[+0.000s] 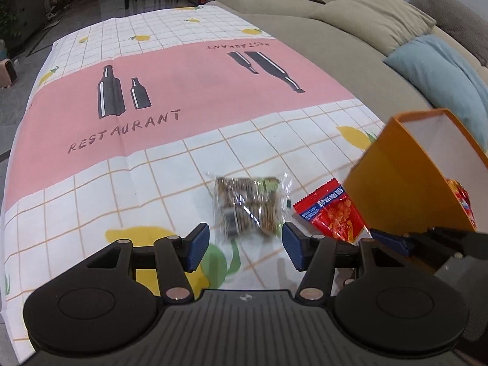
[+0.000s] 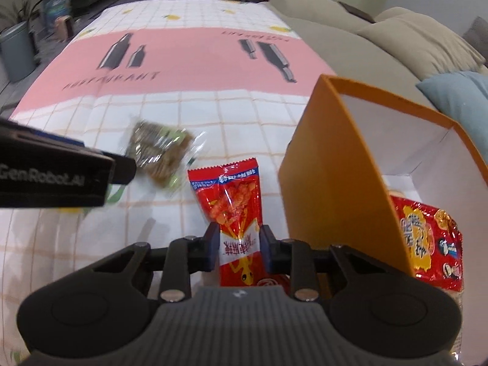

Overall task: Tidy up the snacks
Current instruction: 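Grasp the brown nut bag with the left tool while the right tool grasps the red spicy-strip bag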

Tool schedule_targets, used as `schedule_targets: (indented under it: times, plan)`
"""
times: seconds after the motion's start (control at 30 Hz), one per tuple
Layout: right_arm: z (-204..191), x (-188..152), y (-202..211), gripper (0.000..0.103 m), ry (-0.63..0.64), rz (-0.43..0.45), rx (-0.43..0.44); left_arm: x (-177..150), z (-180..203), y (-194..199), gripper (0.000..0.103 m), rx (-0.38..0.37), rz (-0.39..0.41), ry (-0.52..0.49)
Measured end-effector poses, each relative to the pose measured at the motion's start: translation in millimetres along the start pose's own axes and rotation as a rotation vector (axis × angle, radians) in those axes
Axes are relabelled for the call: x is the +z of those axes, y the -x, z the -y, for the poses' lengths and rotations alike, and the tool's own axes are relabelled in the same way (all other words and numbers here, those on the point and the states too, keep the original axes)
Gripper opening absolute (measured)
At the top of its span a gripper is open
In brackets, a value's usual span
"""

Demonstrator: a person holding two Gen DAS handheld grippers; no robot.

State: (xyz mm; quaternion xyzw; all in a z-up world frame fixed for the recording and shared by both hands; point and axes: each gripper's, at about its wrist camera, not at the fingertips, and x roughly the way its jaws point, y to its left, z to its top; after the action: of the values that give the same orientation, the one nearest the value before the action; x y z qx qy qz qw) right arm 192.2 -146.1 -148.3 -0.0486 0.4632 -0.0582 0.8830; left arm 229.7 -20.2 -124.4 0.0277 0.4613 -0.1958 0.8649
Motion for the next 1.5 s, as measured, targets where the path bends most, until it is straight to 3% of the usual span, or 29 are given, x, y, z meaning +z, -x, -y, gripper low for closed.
schedule_targets:
  times: [0.2,0.47,0.57,0.63,0.93,1.3,1.5]
  plan:
    - [-1.9,9.6,-12.1,0.033,-0.025,0.018,0.022,11.1,0.4,-19.1,0.065,0.0,0.004,0.049]
    - [-3.3,8.6,-23.1,0.046,-0.055,-0.014,0.095,11.3,1.0,-48.6,0.068,0.011,-0.039,0.044]
    - [-2.9,4.3,-23.9,0.048,-0.065,-0.002,0.108,11.1,2.9,-51.9,0.068,0.039,-0.02,0.021]
    - [-2.9,3.0,-23.5,0.049,-0.062,0.005,0.113,10.8,5.3,-52.5,0.062,0.045,-0.016,0.004]
    - [-0.3,1.4,-21.7,0.044,-0.048,0.002,0.125,-3.3,-0.9,-37.1,0.056,0.06,-0.05,0.043]
    - [3.3,-22.2,2.9,0.036,-0.104,-0.055,0.191,-60.4,-6.6,12.2,0.054,0.094,-0.127,0.175]
    - [8.0,-45.1,23.6,0.029,-0.117,-0.088,0.236,-88.3,3.0,34.6,0.054,0.123,-0.169,0.168]
